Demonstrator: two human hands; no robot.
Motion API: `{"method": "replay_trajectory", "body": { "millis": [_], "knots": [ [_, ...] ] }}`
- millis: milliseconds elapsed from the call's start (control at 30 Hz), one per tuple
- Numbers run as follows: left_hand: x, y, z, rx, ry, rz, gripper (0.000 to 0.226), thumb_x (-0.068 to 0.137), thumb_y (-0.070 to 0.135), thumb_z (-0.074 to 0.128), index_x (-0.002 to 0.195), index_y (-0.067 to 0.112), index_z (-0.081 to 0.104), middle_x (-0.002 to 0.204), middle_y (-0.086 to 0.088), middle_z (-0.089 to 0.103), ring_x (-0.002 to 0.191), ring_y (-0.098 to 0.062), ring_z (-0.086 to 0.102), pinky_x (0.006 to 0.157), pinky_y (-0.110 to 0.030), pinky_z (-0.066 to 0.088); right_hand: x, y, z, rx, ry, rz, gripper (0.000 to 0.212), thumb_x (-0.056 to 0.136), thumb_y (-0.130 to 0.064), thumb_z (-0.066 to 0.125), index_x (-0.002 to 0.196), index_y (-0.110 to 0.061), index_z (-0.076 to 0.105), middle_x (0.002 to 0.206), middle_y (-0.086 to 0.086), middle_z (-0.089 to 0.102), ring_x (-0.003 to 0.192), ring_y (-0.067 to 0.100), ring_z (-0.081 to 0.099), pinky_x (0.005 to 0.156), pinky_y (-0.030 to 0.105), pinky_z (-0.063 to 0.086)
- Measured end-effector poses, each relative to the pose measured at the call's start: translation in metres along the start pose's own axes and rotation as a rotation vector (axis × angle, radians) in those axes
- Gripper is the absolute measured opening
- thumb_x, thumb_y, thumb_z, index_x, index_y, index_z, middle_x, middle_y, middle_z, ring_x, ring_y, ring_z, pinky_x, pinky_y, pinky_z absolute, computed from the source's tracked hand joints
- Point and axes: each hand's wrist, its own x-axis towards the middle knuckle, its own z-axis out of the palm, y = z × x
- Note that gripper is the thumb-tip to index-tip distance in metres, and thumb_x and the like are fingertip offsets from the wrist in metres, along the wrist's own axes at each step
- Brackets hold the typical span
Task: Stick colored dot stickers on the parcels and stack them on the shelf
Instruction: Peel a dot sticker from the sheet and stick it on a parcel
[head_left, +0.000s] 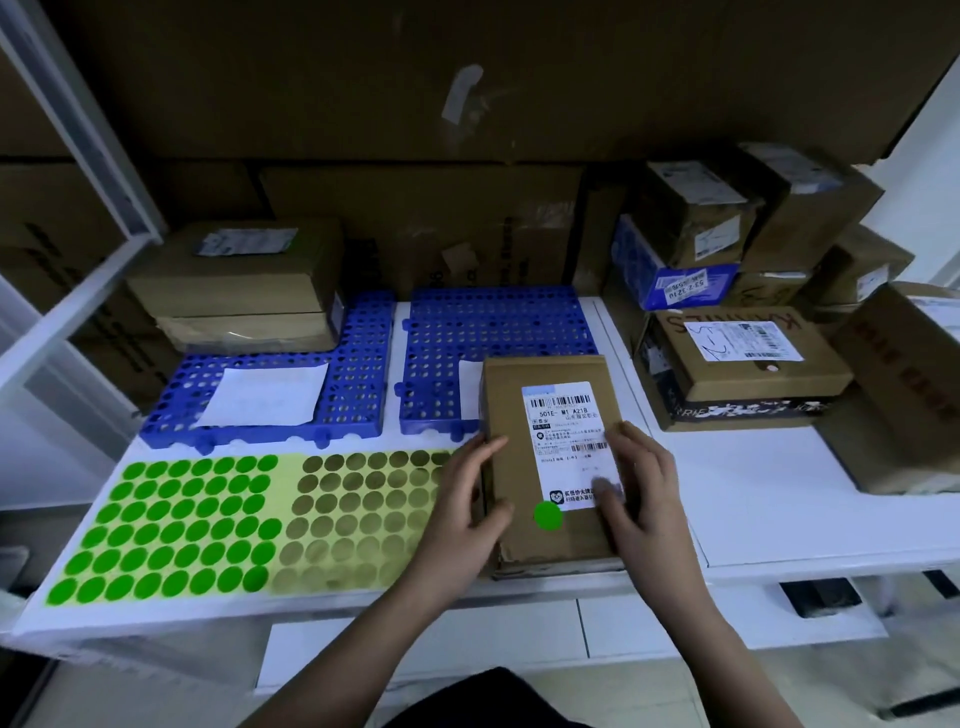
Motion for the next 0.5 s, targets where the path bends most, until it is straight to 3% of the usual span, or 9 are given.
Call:
{"method": "replay_trajectory", "body": {
  "millis": [100, 200, 267, 400, 500],
  "knots": [
    [0.006, 0.004, 0.001, -0.122, 0.101, -0.118, 0.057, 0.094, 0.011, 0.054, 0.138, 0.041, 0.033, 0.147, 0.012, 0.033, 0.136, -0.002, 0.031, 0.114, -0.039, 0.029, 0.008, -0.004, -0.002, 0.191, 0.051, 0.268, 0.038, 0.096, -0.017, 0.054, 0.126, -0.037, 0.043, 0.132, -0.012, 0.044, 0.12, 0.005, 0.047, 0.094, 0.027, 0.043],
    [0.015, 0.024, 0.004, -0.27, 0.1, -0.284, 0.06, 0.097, 0.022, 0.05, 0.147, 0.034, 0.02, 0.152, 0.01, 0.025, 0.137, -0.006, 0.028, 0.107, -0.023, 0.029, 0.02, -0.006, -0.008, 0.348, -0.012, 0.579, 0.041, 0.097, -0.031, 0.052, 0.136, -0.024, 0.041, 0.134, -0.002, 0.05, 0.115, 0.013, 0.053, 0.087, 0.029, 0.043],
    [0.021, 0.032, 0.008, -0.346, 0.074, -0.372, 0.059, 0.098, 0.026, 0.046, 0.15, 0.026, 0.017, 0.146, 0.012, 0.03, 0.126, -0.003, 0.034, 0.095, -0.018, 0.031, 0.025, -0.004, -0.011, 0.414, -0.115, 0.714, 0.04, 0.096, -0.044, 0.048, 0.131, -0.026, 0.046, 0.119, -0.003, 0.061, 0.104, 0.012, 0.058, 0.08, 0.03, 0.045],
    [0.024, 0.034, 0.016, -0.385, 0.056, -0.438, 0.052, 0.098, 0.036, 0.044, 0.146, 0.033, 0.024, 0.139, 0.01, 0.046, 0.112, -0.006, 0.05, 0.092, -0.024, 0.042, 0.026, 0.001, -0.011, 0.482, -0.224, 0.755, 0.046, 0.091, -0.059, 0.043, 0.125, -0.032, 0.058, 0.118, -0.002, 0.068, 0.107, 0.016, 0.064, 0.088, 0.035, 0.049],
    [0.025, 0.039, 0.019, -0.457, 0.082, -0.447, 0.048, 0.096, 0.035, 0.048, 0.142, 0.035, 0.032, 0.122, 0.015, 0.054, 0.101, -0.001, 0.055, 0.075, -0.019, 0.047, 0.023, -0.004, -0.012, 0.594, -0.247, 0.781, 0.042, 0.096, -0.053, 0.038, 0.117, -0.029, 0.064, 0.109, -0.002, 0.073, 0.098, 0.015, 0.069, 0.082, 0.035, 0.05]
  ]
}}
